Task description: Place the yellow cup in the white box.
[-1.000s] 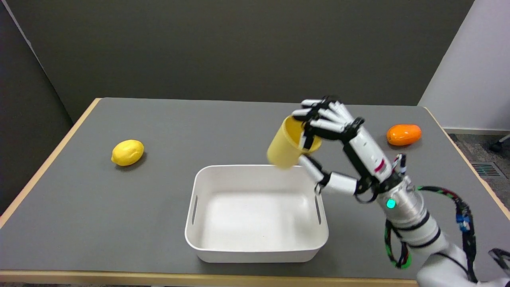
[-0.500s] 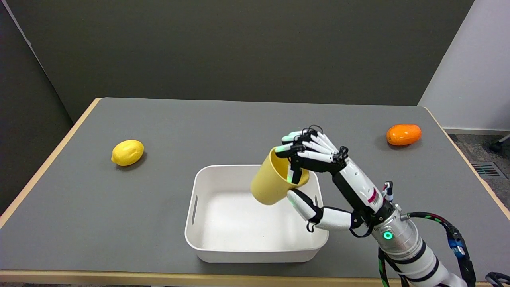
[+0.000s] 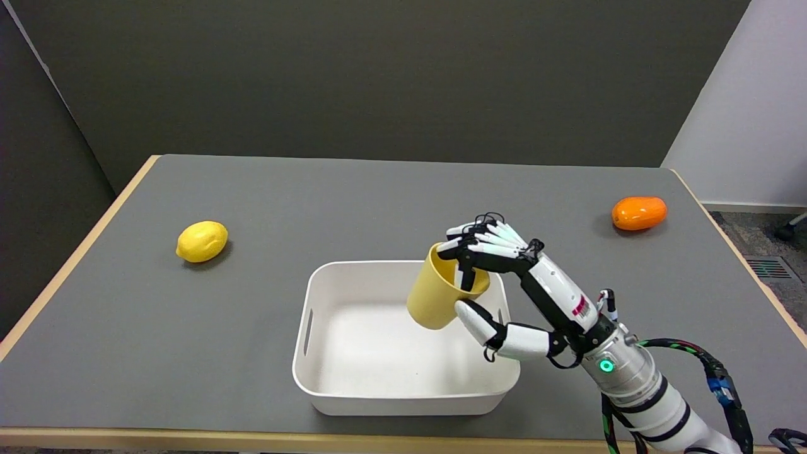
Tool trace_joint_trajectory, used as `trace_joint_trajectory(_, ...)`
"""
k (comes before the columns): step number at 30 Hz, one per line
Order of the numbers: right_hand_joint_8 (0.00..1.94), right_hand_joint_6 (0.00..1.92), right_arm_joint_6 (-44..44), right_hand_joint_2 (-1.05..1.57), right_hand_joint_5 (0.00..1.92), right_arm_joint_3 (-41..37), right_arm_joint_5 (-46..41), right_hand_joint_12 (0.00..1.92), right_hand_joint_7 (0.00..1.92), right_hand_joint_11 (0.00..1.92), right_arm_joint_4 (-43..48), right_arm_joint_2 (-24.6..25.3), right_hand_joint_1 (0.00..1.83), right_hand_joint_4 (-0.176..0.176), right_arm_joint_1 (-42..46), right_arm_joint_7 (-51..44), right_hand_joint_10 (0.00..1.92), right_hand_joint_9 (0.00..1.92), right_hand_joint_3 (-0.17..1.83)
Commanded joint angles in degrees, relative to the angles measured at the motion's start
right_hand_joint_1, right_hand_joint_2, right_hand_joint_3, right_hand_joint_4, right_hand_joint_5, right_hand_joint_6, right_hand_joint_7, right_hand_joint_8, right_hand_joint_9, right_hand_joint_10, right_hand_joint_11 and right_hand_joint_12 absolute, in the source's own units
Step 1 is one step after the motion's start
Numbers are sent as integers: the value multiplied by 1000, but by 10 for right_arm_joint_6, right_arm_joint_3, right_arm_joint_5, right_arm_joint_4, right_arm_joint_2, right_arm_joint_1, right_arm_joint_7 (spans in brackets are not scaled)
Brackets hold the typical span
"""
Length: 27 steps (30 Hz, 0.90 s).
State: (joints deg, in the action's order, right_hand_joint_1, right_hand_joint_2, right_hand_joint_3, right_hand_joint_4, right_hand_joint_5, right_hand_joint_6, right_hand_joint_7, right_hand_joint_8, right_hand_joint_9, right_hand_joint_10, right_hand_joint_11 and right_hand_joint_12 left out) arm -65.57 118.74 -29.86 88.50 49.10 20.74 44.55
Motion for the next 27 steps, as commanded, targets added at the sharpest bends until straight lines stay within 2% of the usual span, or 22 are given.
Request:
trace_joint_trajectory(1,667,1604,78,983,688,-1,-32,988,491,50,-14,-14,901,98,-18,1,767,215,656)
trace_joint_trajectory(4,666,1605,62,984,688,-2,-33,986,488,45,-23,-11,901,96,-13,1,767,211,655)
trace_joint_trajectory(6,545,1553,49,1094,660,0,-41,953,369,13,-28,-10,895,88,-10,2,725,117,432)
trace_joint_trajectory(7,449,1345,45,1037,585,2,-45,900,287,-1,-29,-10,876,68,-9,2,665,58,451)
trace_joint_trajectory(9,285,660,38,649,343,4,-48,750,172,-1,-32,-10,809,10,-8,2,483,-1,879)
trace_joint_trajectory(11,158,430,32,585,152,4,-48,619,7,-1,-32,-10,725,4,-7,2,115,-1,903)
trace_joint_trajectory(13,19,299,24,598,115,4,-46,539,-1,-1,-32,-10,733,7,-7,2,12,-1,810)
trace_joint_trajectory(15,-1,91,23,571,14,4,-45,368,-1,-1,-33,-10,772,-2,-7,2,-1,-1,722)
trace_joint_trajectory(18,-1,-1,23,565,-1,4,-45,280,-1,-1,-33,-10,787,-6,-7,2,-1,-1,684)
trace_joint_trajectory(21,-1,-1,14,560,-1,-1,-43,233,-1,-1,-28,-10,786,-7,-10,2,-1,-1,678)
trace_joint_trajectory(27,-1,-1,-90,556,-1,-5,-45,152,-1,-1,-18,-1,721,-11,-44,2,-1,-1,678)
